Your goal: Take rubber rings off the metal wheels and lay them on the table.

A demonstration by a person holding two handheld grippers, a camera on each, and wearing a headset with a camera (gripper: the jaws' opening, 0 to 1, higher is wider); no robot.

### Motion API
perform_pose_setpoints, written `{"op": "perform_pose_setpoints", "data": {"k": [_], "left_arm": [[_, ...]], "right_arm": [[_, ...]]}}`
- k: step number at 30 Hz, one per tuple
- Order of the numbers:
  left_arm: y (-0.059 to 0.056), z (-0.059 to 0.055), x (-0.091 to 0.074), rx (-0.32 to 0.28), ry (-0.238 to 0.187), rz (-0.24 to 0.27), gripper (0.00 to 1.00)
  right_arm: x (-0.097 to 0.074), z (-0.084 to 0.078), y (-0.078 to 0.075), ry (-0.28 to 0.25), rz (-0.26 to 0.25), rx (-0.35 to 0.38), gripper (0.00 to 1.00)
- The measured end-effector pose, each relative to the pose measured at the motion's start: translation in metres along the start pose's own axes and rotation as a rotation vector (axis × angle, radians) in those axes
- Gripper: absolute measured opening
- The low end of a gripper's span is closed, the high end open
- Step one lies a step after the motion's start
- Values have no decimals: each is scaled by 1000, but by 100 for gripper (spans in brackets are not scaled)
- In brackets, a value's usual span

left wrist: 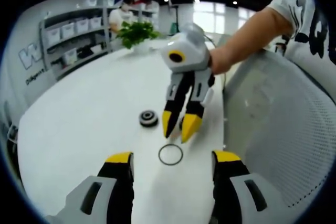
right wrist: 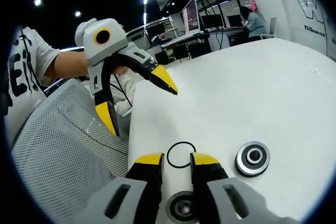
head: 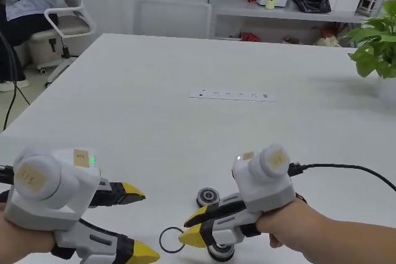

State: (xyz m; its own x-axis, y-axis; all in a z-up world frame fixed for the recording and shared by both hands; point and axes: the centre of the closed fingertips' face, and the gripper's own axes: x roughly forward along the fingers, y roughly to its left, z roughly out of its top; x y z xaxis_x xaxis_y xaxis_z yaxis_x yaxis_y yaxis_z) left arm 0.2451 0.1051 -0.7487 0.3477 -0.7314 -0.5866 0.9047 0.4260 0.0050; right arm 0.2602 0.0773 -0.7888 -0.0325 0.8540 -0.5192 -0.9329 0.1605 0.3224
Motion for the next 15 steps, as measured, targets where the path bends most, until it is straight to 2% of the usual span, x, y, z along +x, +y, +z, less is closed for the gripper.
{"op": "perform_pose_setpoints", "data": {"k": [15], "left_arm": [[-3,10,10,1,-14,-19,61]], "right_arm": [[-21,20,2,-69,-15,-12,30]]}}
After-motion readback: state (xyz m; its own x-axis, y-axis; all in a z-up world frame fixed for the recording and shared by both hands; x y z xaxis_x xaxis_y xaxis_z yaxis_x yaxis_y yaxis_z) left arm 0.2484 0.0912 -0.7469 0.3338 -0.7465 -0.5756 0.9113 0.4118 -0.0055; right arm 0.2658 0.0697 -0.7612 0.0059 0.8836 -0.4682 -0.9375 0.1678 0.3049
